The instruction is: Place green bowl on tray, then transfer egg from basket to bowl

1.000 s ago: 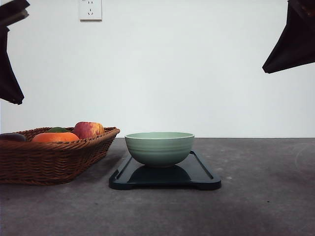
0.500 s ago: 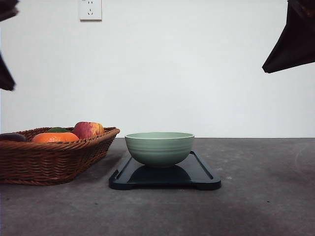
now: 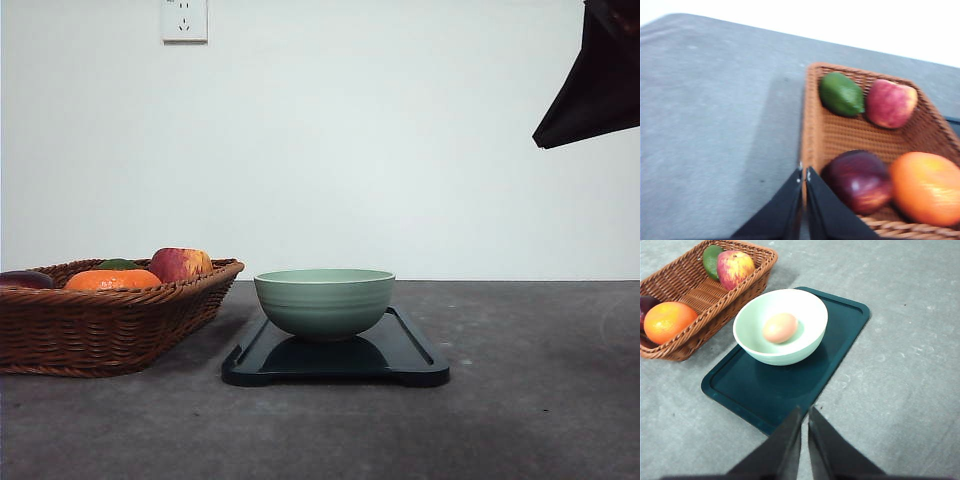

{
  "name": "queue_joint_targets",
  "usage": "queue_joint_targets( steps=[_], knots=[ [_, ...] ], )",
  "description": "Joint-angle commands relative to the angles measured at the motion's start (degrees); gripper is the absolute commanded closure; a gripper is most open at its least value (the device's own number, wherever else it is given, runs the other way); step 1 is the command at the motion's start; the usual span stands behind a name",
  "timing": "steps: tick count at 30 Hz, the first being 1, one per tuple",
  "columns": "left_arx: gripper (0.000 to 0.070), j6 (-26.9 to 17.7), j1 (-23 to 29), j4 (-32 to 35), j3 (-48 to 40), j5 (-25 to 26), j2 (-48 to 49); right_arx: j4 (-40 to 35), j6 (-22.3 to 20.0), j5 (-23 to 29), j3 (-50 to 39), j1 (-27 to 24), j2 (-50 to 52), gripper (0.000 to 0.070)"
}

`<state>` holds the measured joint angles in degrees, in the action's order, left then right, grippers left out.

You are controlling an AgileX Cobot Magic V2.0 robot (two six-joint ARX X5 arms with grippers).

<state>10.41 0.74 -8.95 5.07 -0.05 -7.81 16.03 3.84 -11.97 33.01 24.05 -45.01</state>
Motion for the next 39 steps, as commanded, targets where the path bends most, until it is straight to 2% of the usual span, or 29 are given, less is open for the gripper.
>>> queue_joint_targets(
  steps=[1,7,13,34,37,39],
  knots=[
    [0.0700,-0.74,0.70,0.87,-1.25,0.04,2.50,-0.57,0.00,0.02,0.37,0.35,-0.20,0.0683],
    [0.0700,-0.84,1.83,-0.27,-4.34,0.04,7.66,-0.57,0.00,0.02,0.37,0.35,-0.18,0.0683],
    [0.0700,-3.46,1.87,-0.19,-4.34,0.04,7.62,-0.57,0.00,0.02,0.37,0.35,-0.20,0.0683],
    [0.0700,-3.29,1.85,-0.07,-4.32,0.02,7.62,-0.59,-0.20,0.06,0.37,0.35,-0.20,0.0683],
    [0.0700,-3.29,1.87,-0.07,-4.32,0.02,7.62,-0.98,-9.26,3.02,0.24,0.26,0.37,0.0683],
    [0.0700,-3.29,1.85,-0.08,-4.32,0.04,7.62,-1.18,-11.02,5.39,-0.43,-0.25,2.01,0.0683]
  ],
)
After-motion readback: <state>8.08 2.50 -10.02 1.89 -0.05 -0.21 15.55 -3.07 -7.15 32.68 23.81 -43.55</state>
